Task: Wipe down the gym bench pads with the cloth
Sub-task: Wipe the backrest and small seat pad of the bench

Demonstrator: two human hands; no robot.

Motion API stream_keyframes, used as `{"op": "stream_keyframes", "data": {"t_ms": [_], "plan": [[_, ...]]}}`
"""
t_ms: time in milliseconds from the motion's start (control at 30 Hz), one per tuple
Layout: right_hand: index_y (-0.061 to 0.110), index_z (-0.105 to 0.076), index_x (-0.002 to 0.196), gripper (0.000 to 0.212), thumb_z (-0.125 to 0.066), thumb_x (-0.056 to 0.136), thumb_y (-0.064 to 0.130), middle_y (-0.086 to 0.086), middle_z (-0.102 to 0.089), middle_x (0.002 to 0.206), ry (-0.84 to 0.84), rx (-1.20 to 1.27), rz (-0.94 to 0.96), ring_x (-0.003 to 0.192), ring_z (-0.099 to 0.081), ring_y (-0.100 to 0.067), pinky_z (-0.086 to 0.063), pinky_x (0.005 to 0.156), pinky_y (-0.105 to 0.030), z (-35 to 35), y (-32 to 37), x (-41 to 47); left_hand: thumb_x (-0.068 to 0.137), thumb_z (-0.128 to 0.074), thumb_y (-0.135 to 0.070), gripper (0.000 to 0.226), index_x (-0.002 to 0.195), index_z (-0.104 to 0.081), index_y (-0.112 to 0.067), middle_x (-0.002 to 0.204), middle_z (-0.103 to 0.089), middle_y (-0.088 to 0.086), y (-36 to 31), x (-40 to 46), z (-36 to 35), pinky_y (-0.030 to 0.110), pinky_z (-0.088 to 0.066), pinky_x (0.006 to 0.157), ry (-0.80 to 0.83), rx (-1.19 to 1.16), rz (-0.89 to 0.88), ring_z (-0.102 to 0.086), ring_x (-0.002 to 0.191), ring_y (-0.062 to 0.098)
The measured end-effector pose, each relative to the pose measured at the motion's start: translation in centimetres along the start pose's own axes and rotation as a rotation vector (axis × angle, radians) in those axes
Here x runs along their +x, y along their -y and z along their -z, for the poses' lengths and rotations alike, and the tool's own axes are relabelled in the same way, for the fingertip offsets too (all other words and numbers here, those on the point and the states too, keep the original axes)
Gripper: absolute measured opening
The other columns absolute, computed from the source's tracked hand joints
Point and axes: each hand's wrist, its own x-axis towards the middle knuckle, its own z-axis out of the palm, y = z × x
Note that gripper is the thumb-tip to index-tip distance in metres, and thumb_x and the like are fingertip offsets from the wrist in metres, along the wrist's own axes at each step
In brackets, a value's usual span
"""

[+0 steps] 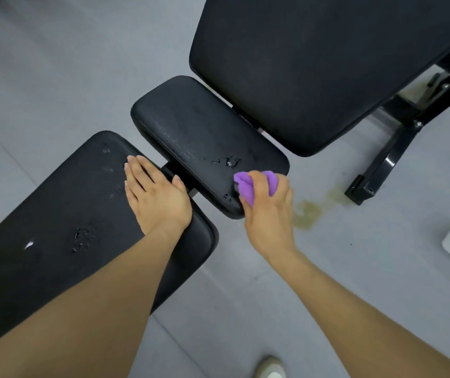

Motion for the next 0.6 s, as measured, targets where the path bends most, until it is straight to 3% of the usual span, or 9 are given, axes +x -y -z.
{"op": "stream_keyframes", "data": {"t_ms": [233, 333, 433, 600], "plan": [[0.016, -0.040, 0.134, 0.043, -0.050, 0.094, 0.027, -0.018, -0.036, 0.129, -0.020, -0.144, -0.190, 0.109, -0.039, -0.037, -0.036, 0.089, -0.040, -0.3, -0.1, 10.9, 0.097, -0.033, -0.034, 0.070, 0.147, 0.001, 0.000, 0.157, 0.001, 0.017, 0.0, -0.1, 0.0, 0.039, -0.004, 0.118, -0.001, 0.018, 0.005, 0.000, 0.146, 0.028], [0.017, -0.045, 0.132, 0.045, -0.056, 0.089, 0.026, -0.019, -0.041, 0.126, -0.065, -0.117, -0.078, 0.101, -0.043, -0.036, -0.037, 0.087, -0.040, 0.0, 0.4, 7.0, 0.096, -0.033, -0.034, 0.070, 0.147, 0.001, 0.000, 0.157, 0.000, 0.017, 0.0, -0.1, -0.1, 0.039, -0.005, 0.118, -0.005, 0.012, 0.009, 0.000, 0.146, 0.028], [0.022, -0.045, 0.131, 0.045, -0.045, 0.090, 0.040, -0.015, -0.038, 0.127, 0.036, -0.059, 0.012, 0.099, -0.041, -0.033, -0.037, 0.091, -0.039, 0.8, 1.3, 1.8, 0.096, -0.034, -0.033, 0.070, 0.147, 0.001, -0.001, 0.157, 0.000, 0.017, -0.2, -0.1, 0.0, 0.039, -0.005, 0.118, 0.002, 0.013, 0.019, -0.001, 0.146, 0.028], [0.020, -0.041, 0.135, 0.041, -0.040, 0.098, 0.036, -0.016, -0.036, 0.133, 0.087, -0.156, 0.073, 0.110, -0.038, -0.035, -0.034, 0.093, -0.041, -0.1, 1.6, 6.5, 0.097, -0.032, -0.034, 0.069, 0.147, 0.002, -0.001, 0.157, 0.000, 0.017, -0.2, -0.1, 0.1, 0.039, -0.005, 0.118, 0.002, 0.029, 0.025, -0.002, 0.146, 0.028]]}}
